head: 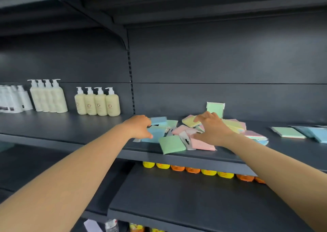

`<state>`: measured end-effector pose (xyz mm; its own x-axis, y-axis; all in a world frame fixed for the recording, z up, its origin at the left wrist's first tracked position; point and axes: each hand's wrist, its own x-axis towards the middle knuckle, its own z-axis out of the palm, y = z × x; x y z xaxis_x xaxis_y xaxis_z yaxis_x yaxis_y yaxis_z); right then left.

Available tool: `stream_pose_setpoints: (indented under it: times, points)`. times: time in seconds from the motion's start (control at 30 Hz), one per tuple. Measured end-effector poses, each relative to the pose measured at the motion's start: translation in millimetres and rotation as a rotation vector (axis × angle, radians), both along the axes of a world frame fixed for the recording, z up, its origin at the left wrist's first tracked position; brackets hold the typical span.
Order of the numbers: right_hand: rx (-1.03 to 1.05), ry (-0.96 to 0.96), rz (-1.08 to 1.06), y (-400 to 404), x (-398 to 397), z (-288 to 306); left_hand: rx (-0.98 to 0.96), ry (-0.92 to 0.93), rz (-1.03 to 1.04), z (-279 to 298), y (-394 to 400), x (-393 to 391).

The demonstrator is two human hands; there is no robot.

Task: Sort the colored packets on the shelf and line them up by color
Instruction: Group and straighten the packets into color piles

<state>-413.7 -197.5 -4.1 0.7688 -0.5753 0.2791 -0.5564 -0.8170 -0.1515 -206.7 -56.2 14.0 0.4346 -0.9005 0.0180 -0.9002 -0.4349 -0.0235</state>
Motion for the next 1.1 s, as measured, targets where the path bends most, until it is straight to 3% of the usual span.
stream_pose_setpoints:
  times: [0.2, 0.4, 0.8, 0.97, 1.1]
  points:
    - [0.135, 0.175, 0.139, 5.9, 40.8, -13.8, -0.089, 0.286, 0.049, -25.3, 0.0, 42.9]
    - [0.283, 0.335, 0.211, -8.2, 79.2, -15.1, -0.082, 0.365, 0.027, -44.5, -25.0, 68.5]
    - [0.293, 0.703, 0.297, -35.9, 143.9, 1.3, 0.257, 0.343, -0.099, -35.9, -86.7, 112.1]
    - [0.341, 0.682, 0.313, -49.7, 153.3, -0.4, 0.32, 0.346, -0.105, -31.5, -99.2, 117.3]
    - [0.484, 0.499, 0.363, -67.2, 157.0, -0.8, 0.23, 0.416, -0.085, -25.7, -99.2, 132.6]
